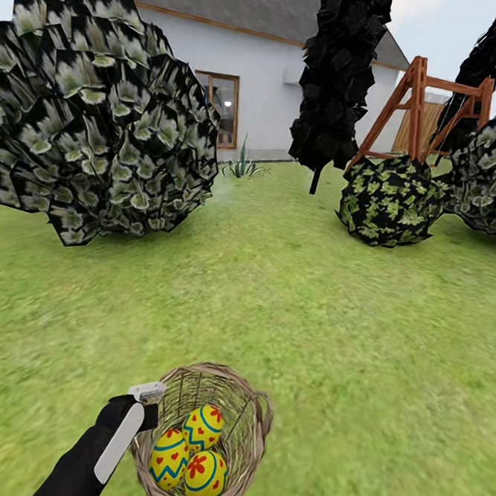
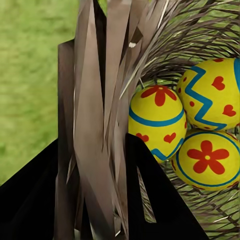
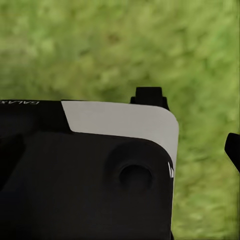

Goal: Take the three Easter eggs out of the wicker basket on the lawn in the garden, then place them on the lawn next to a single tree (choose any tree) so that all three eggs are next to the same tree and none are left in the basket.

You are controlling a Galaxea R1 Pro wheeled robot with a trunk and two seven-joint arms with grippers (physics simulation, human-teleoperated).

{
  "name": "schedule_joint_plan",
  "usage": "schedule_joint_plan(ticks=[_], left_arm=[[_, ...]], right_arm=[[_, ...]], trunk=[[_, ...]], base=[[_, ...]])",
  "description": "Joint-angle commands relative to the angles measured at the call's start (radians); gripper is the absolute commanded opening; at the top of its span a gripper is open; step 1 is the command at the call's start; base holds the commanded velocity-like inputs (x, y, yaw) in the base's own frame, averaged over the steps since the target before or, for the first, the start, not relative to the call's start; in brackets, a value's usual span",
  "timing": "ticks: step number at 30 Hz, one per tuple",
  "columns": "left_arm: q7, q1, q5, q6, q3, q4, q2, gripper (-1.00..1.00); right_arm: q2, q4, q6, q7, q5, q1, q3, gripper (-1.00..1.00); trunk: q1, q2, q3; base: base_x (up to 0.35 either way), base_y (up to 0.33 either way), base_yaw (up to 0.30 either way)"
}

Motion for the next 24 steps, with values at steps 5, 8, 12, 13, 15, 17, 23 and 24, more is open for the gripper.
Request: schedule_joint_plan(ticks=[5,8,12,13,15,17,23,24], left_arm=[[0.000,0.000,0.002,-0.002,0.016,0.000,0.001,-1.00],[0.000,0.000,0.002,-0.002,0.027,0.000,0.001,-1.00],[0.000,0.000,0.002,-0.002,0.028,0.000,0.001,-1.00],[0.000,0.000,0.002,-0.002,0.028,0.001,0.001,-1.00],[0.000,0.000,0.002,-0.002,0.028,0.001,0.001,-1.00],[0.000,0.000,0.002,-0.001,0.028,0.001,0.001,-1.00],[0.000,0.000,0.002,-0.001,0.028,0.000,0.001,-1.00],[0.000,0.000,0.002,-0.001,0.028,0.001,0.001,-1.00]], right_arm=[[0.000,0.000,0.000,-0.024,0.000,0.000,0.000,1.00],[0.000,0.000,0.000,-0.028,0.001,0.000,0.000,1.00],[-0.001,0.000,0.000,-0.029,0.002,0.001,0.000,1.00],[-0.001,0.000,0.000,-0.029,0.002,0.002,0.000,1.00],[0.000,0.000,0.000,-0.029,0.002,0.002,0.000,1.00],[0.000,0.000,0.000,-0.029,0.003,0.002,0.000,1.00],[-0.001,0.000,0.000,-0.029,0.001,0.002,0.000,1.00],[-0.001,0.000,0.000,-0.029,0.002,0.002,0.000,1.00]], trunk=[[-0.019,0.035,0.015],[-0.031,0.056,0.024],[-0.046,0.084,0.035],[-0.050,0.091,0.037],[-0.058,0.105,0.043],[-0.065,0.119,0.049],[-0.088,0.161,0.065],[-0.092,0.168,0.068]], base=[[0.000,0.000,0.295],[0.000,0.000,0.295],[0.000,0.000,0.295],[0.000,0.000,0.295],[0.000,0.000,0.295],[0.000,0.000,0.295],[0.000,0.000,0.295],[0.000,0.000,0.295]])
